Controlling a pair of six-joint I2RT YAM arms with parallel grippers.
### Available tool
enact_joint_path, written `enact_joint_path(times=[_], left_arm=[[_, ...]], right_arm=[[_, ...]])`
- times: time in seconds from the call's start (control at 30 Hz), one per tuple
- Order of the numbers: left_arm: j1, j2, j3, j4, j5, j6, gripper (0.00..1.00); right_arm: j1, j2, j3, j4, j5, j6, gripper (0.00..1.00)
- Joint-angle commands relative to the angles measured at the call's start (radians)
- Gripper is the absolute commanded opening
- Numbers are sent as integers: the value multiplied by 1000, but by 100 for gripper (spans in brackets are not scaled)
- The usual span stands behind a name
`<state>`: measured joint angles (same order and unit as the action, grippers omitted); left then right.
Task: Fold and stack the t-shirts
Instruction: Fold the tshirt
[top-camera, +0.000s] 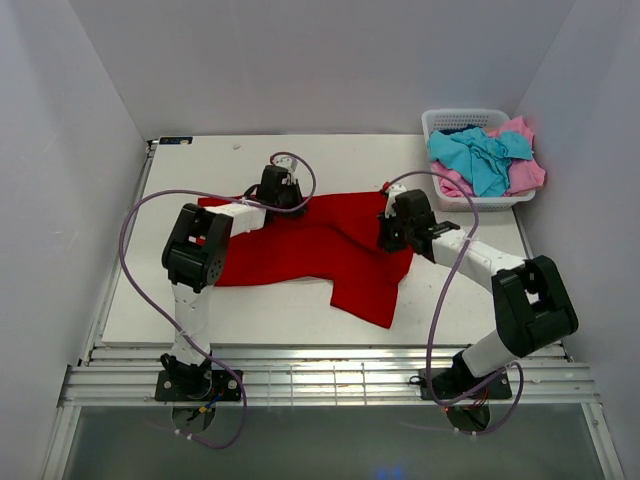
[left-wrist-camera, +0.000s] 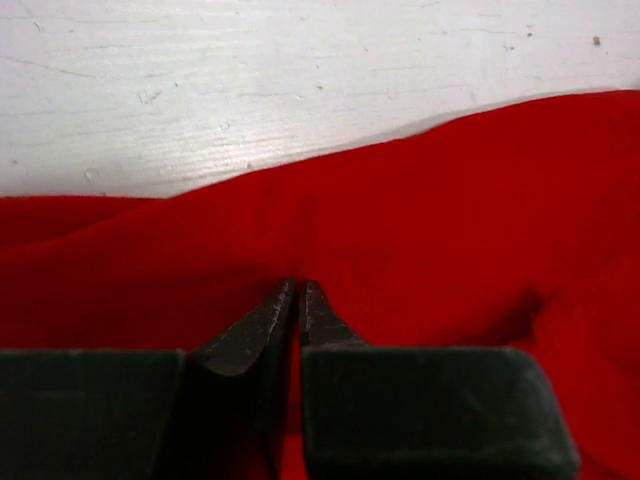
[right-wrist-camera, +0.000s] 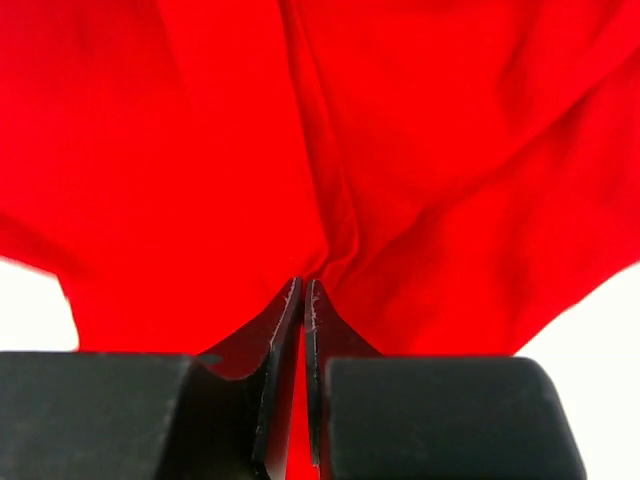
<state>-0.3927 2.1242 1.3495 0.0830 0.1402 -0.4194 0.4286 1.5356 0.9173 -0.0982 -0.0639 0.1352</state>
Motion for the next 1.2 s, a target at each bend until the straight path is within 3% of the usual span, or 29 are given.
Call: enact_joint_path(times=[0.0,0.33,0.4,0.43,0.5,0.6,0.83,1.17], left_arm=[[-24,-119,-33,21,-7,-13,17],[-95,-277,-128,21,-53,1,17],[-103,-299,-145,23,-67,8,17],[-113,-329,-173,24,-82,16,17],[-115,-334,-179,23,-83,16,17],[-118,-346,-194,29,-91,18,17],[-121,-323,-190,38,-90,22,17],[-121,-268,-191,47,-87,33,17]], right_arm=[[48,-72,-96,5,47,63,10],[208,-190,-238,-73,251,190,13],[223,-222,-238,-77,268,196,27],[228,-264,-230,-33,283,176,40],[228,-265,-201,-18,288,158,43],[228,-220,-131,14,297,123,47],[222,61,125,54,286,75,46],[187,282,256,123,256,60,44]])
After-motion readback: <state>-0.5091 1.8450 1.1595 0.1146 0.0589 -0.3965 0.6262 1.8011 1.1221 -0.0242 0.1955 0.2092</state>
